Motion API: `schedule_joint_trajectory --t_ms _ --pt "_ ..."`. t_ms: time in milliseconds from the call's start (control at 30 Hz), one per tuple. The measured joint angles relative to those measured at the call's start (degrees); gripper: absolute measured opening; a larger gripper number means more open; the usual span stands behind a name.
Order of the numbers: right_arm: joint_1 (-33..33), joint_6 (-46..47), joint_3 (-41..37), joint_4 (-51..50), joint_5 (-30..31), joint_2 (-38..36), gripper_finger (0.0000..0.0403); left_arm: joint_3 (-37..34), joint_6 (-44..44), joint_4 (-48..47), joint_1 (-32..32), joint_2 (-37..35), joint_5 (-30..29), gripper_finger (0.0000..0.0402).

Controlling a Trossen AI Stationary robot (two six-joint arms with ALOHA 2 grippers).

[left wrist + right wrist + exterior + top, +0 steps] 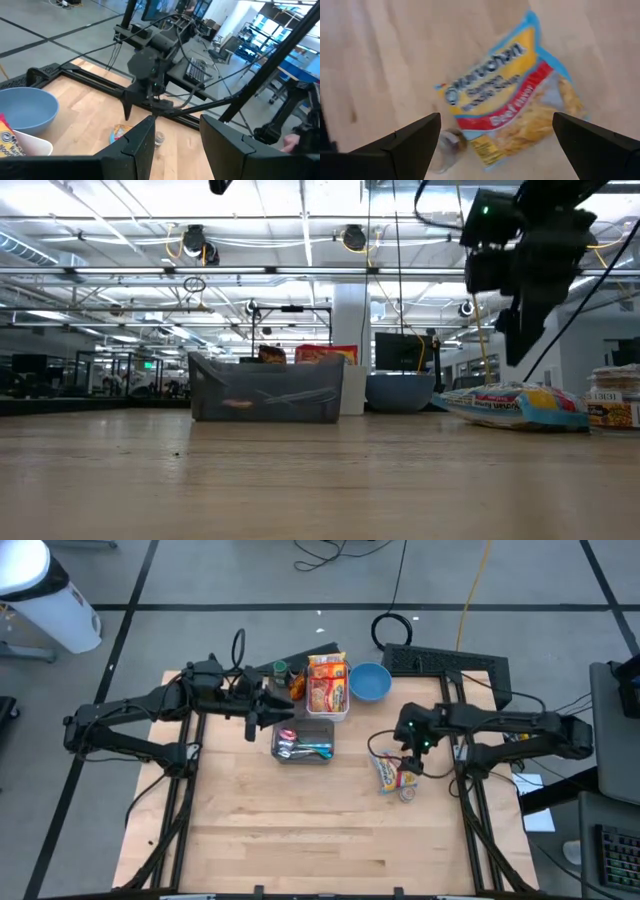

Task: Pick & Place Food Item
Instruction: Put the blue noodle pack into the white bin

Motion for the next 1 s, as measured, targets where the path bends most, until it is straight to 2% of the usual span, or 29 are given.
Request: schedule_joint_trajectory --t_ms 167,267,467,767,1000 --pt "-5.5 -3.3 -1.2 1.5 -0.3 3.3 0.0377 0.0 0.0 0.0 0.1 0.0 -0.4 0.0161" --pt "-9.2 -4.8 -1.2 3.9 -3.0 5.3 0.0377 0.0 -0.1 -0.1 0.1 0.0 -0.4 0.0161" --pt "-14.1 -8.0 -1.2 4.3 -4.5 9.9 0.0377 0.0 -0.2 -0.4 0.1 0.0 -0.5 0.0161" --pt "-14.7 -12.2 -1.2 3.1 -4.4 15.1 0.0368 0.0 0.0 -0.9 0.1 0.0 -0.8 0.0161" --pt "-14.7 -13.6 -1.2 2.7 -4.2 18.3 0.0318 0.0 0.1 -2.2 0.1 0.0 -1.0 0.0161"
